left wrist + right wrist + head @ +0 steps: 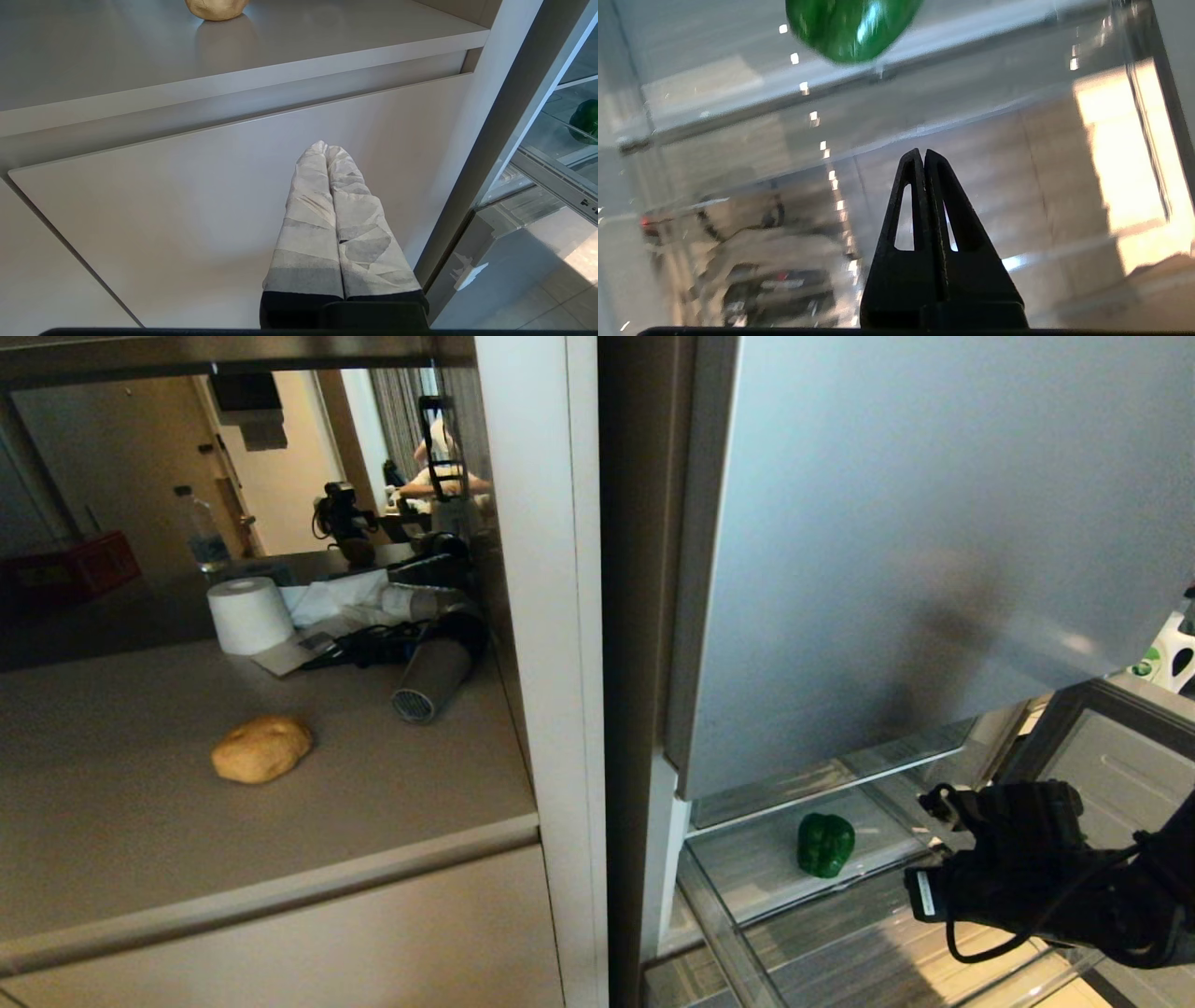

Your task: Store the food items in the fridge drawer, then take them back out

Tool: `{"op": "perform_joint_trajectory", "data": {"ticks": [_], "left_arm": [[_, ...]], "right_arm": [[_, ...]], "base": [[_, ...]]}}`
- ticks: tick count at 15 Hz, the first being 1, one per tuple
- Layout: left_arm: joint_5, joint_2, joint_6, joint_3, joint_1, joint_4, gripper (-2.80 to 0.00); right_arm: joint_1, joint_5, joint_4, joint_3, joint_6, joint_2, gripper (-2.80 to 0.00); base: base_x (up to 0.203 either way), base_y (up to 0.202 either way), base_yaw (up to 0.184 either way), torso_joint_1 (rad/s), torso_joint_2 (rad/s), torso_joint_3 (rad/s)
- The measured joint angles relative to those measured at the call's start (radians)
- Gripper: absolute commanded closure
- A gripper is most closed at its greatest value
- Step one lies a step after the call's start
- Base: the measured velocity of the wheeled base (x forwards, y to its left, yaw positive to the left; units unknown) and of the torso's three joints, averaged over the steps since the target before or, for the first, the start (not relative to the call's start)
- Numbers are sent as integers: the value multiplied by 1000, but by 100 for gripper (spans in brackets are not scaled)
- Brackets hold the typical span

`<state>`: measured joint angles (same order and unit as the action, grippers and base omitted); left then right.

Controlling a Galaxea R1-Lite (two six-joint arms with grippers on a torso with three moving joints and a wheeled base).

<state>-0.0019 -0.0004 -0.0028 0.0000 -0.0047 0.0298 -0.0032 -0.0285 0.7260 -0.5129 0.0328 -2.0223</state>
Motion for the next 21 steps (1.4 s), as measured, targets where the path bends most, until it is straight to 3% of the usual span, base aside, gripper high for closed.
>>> {"op": "perform_joint_trajectory", "data": {"ticks": [1,2,9,14,21], "left_arm": [[0,0,0,0,0,0,0],[0,0,0,0,0,0,0],[0,0,0,0,0,0,0],[0,0,0,0,0,0,0],[0,0,0,0,0,0,0]], "right_arm": [[0,-2,1,-20,9,-16,0],[0,-2,2,-42,19,-32,-280],[0,-86,-1,-145,54,-100,-280],[0,-117,10,-154,161,-155,-280],[0,-118,217,-148,160,-249,-280]], "base": [[0,0,0,0,0,0],[0,0,0,0,0,0],[0,0,0,0,0,0],[0,0,0,0,0,0],[0,0,0,0,0,0]]}}
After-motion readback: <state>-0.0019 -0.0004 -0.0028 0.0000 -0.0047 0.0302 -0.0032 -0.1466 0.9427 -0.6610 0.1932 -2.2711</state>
